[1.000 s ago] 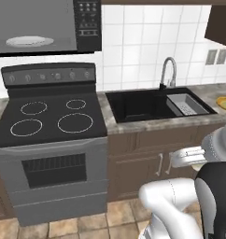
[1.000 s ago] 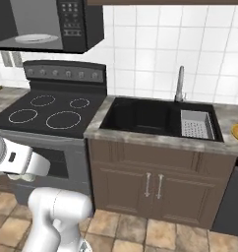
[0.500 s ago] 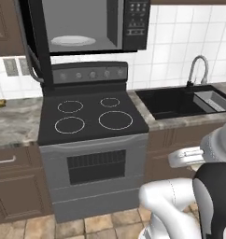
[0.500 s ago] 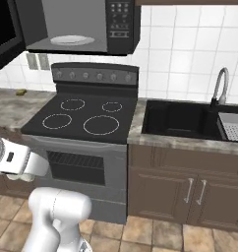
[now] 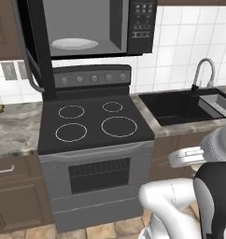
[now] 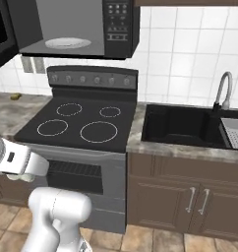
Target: Pick the garlic from the counter and place it in the microwave. Then turn on the microwave.
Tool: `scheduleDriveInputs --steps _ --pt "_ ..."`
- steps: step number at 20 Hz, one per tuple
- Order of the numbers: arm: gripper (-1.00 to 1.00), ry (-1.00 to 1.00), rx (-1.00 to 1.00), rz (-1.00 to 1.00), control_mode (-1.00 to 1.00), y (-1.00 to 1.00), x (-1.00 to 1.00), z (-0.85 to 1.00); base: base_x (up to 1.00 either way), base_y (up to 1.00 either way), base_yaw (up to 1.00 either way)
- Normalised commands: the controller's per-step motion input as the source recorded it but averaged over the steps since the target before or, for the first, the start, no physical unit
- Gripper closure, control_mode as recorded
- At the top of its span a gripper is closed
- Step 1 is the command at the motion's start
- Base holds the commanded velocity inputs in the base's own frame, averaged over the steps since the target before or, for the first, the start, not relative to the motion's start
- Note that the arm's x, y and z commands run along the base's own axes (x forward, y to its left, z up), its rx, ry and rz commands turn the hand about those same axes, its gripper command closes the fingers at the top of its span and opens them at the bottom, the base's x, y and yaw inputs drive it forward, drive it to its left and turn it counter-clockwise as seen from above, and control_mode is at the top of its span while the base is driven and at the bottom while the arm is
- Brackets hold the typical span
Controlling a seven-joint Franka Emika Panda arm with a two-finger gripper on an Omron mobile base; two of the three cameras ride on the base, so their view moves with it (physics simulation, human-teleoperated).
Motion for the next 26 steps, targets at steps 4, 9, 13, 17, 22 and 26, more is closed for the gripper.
scheduleDriveInputs --steps 4,9,13,17,22,26 --pt "1.00 0.00 0.00 0.00 1.00 0.00 0.00 0.00 0.52 0.04 0.00" --pt "1.00 0.00 0.00 0.00 1.00 0.00 0.00 0.00 0.58 0.03 0.00" --pt "1.00 0.00 0.00 0.00 1.00 0.00 0.00 0.00 0.54 0.11 0.00" --pt "1.00 0.00 0.00 0.00 1.00 0.00 0.00 0.00 0.45 0.23 0.00" --pt "1.00 0.00 0.00 0.00 1.00 0.00 0.00 0.00 0.40 0.28 0.00" --pt "1.00 0.00 0.00 0.00 1.00 0.00 0.00 0.00 0.42 0.34 0.00"
